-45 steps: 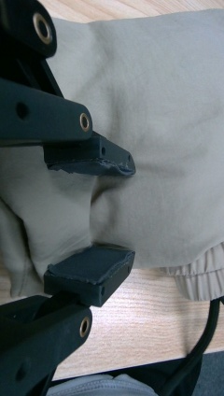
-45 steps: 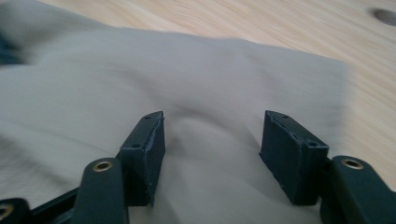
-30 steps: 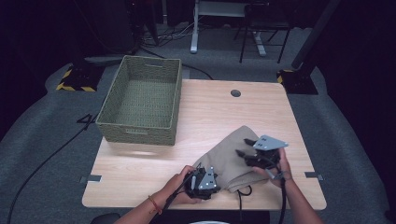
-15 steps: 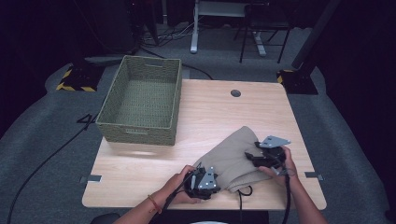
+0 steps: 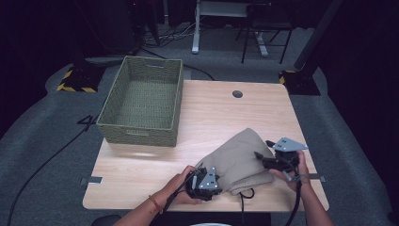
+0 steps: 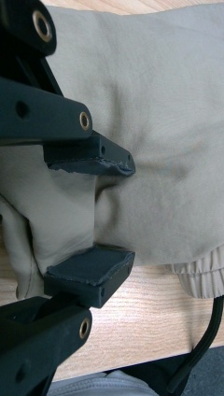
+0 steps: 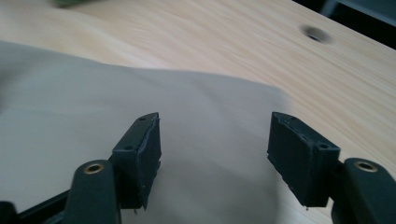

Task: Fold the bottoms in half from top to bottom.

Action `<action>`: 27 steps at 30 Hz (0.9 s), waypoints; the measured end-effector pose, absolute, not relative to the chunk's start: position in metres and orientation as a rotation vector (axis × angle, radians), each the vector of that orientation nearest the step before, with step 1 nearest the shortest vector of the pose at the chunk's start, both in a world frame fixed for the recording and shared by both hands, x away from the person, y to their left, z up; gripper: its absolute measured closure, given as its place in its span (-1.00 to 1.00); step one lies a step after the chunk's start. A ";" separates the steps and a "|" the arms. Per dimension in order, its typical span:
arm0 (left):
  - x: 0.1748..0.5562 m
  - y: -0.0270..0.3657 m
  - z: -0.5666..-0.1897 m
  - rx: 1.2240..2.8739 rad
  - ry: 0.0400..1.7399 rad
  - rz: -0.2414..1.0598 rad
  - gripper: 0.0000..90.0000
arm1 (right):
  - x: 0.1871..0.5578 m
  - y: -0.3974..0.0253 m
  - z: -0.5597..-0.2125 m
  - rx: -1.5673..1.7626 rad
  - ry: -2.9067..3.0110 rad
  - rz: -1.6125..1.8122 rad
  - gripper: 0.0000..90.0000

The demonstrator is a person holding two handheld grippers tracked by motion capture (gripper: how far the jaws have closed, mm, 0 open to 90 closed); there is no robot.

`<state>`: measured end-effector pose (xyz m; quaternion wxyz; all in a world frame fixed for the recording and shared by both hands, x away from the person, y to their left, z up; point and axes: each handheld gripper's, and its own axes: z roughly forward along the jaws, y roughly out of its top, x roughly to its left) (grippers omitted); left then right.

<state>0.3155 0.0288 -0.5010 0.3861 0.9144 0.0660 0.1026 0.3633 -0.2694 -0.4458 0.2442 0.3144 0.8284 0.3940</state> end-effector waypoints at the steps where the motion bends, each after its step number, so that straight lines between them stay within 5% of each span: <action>1: 0.315 0.029 -0.501 2.327 0.169 0.263 0.14 | 0.357 -0.257 -0.445 0.812 2.298 1.105 -0.26; 8: 0.316 0.029 -0.501 2.327 0.162 0.260 0.14 | 0.340 -0.201 -0.468 0.612 2.510 1.085 -0.29; 21: 0.316 0.026 -0.501 2.325 0.166 0.271 0.14 | 0.400 -0.309 -0.480 1.108 2.283 0.995 -0.39; 24: 0.316 0.027 -0.501 2.329 0.166 0.265 0.14 | 0.402 -0.322 -0.478 1.161 2.195 0.919 -0.13; 27: 0.315 0.026 -0.499 2.338 0.164 0.274 0.11 | 0.404 -0.337 -0.475 1.240 2.116 0.899 -0.15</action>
